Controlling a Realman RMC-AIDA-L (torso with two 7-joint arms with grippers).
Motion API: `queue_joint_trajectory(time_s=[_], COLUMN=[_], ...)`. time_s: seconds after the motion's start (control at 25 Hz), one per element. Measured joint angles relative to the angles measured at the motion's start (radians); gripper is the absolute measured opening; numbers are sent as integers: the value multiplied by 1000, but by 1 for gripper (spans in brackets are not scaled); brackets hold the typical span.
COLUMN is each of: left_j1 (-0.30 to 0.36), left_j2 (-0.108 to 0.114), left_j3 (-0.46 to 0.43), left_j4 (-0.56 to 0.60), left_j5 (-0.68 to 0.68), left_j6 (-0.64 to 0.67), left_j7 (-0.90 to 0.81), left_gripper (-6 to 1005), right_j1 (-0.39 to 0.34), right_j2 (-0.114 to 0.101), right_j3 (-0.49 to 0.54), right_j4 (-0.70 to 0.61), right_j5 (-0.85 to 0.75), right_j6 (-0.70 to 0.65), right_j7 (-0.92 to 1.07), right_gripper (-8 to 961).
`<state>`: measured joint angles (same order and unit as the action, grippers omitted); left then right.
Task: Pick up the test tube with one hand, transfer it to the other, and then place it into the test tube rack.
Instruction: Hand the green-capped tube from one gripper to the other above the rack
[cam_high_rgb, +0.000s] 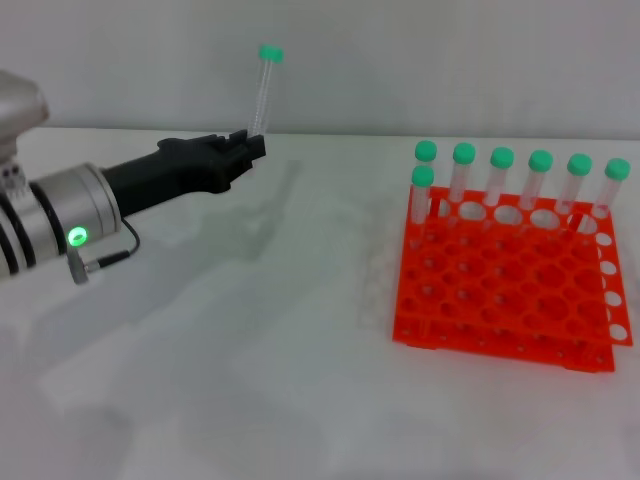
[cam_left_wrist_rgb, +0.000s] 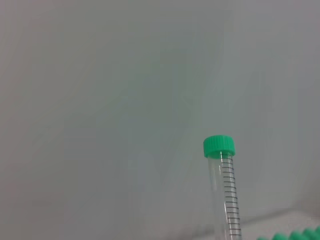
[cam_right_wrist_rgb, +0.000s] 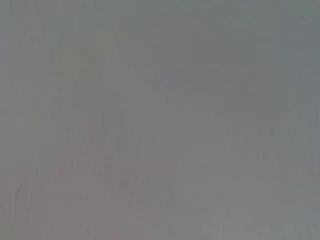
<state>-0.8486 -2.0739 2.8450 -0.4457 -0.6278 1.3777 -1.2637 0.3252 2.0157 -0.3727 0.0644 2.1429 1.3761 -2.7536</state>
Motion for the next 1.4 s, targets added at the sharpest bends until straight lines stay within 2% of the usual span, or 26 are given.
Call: queue_joint_trajectory(time_s=[0.2, 0.36, 0.52, 0.72, 0.96, 1.16, 1.4], left_j1=[103, 173, 213, 249, 251, 252, 249], left_j2=[-1, -8, -15, -25, -29, -32, -32], left_j3=[-1, -1, -1, -2, -3, -3, -3], left_j4=[179, 372, 532, 735, 818, 846, 854], left_j5=[-168, -211, -216, -214, -211, -162, -127], left_j6=[59, 71, 15, -105, -156, -185, -208], left_j7=[320, 633, 834, 1105, 1145, 1145, 1146], left_gripper=[201, 201, 200, 200, 200, 201, 202], right_j1=[0, -5, -27, -50, -41, 2, 70], right_j2=[-1, -5, -7, -15, -27, -14, -6], right_j3=[0, -10, -60, -189, -309, -375, -486], right_j4=[0, -31, -90, -191, -328, -382, -387], right_j5=[0, -9, -25, -46, -195, -283, -296], right_j6=[0, 1, 41, 134, 244, 286, 300], right_j7=[65, 224, 366, 493, 571, 569, 558], right_gripper=[748, 746, 744, 742, 739, 736, 733])
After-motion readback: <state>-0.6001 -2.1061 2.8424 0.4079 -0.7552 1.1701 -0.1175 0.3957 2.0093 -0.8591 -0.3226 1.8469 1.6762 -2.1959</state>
